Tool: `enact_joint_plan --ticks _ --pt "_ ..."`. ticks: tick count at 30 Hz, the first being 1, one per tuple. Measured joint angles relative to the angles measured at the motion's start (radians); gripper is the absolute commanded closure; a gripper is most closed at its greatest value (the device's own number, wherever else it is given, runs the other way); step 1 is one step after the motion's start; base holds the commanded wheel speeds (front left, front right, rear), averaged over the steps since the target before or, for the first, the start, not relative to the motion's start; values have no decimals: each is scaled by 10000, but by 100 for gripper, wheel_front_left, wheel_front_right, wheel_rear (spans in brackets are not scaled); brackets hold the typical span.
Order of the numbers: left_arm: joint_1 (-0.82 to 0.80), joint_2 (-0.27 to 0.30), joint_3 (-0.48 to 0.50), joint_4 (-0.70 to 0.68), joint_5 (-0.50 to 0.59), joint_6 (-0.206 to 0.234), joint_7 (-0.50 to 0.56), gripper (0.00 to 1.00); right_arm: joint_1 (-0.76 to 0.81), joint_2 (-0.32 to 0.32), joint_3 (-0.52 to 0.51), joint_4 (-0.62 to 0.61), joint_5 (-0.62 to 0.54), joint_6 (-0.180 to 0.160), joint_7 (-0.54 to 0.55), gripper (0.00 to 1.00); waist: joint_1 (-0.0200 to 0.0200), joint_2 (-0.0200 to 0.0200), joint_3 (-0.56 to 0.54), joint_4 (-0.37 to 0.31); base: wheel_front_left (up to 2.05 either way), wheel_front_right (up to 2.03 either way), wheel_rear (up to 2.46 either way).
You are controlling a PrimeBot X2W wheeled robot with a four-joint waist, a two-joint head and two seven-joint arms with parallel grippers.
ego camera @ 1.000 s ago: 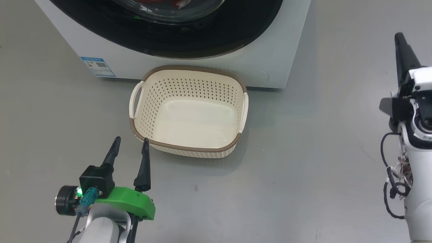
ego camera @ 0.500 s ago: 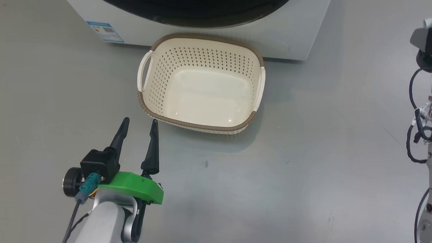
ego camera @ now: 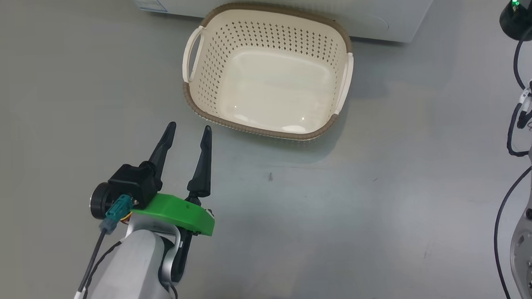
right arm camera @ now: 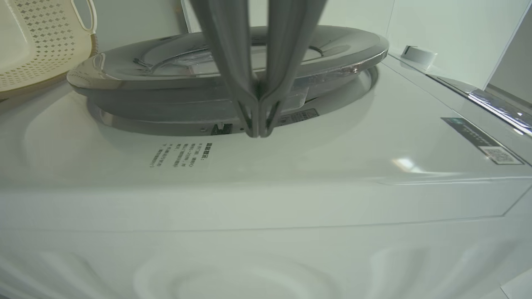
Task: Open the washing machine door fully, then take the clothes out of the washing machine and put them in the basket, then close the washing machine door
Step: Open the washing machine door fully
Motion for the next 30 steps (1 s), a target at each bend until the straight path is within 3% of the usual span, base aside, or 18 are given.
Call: enact_joint_plan --ticks 11,18,30 --pt "-259 -42 -353 0 -107 86 0 0 -1084 -12 98 1030 504 -2 729 100 -1 0 409 350 0 0 0" --pt "-383 -65 -583 -2 -280 100 0 0 -1563 -428 228 1841 408 -12 966 100 -1 0 513 581 0 0 0" --pt "-418 -71 -740 0 -502 274 0 0 -2615 -520 614 2997 416 -12 1634 100 -1 0 637 868 0 0 0"
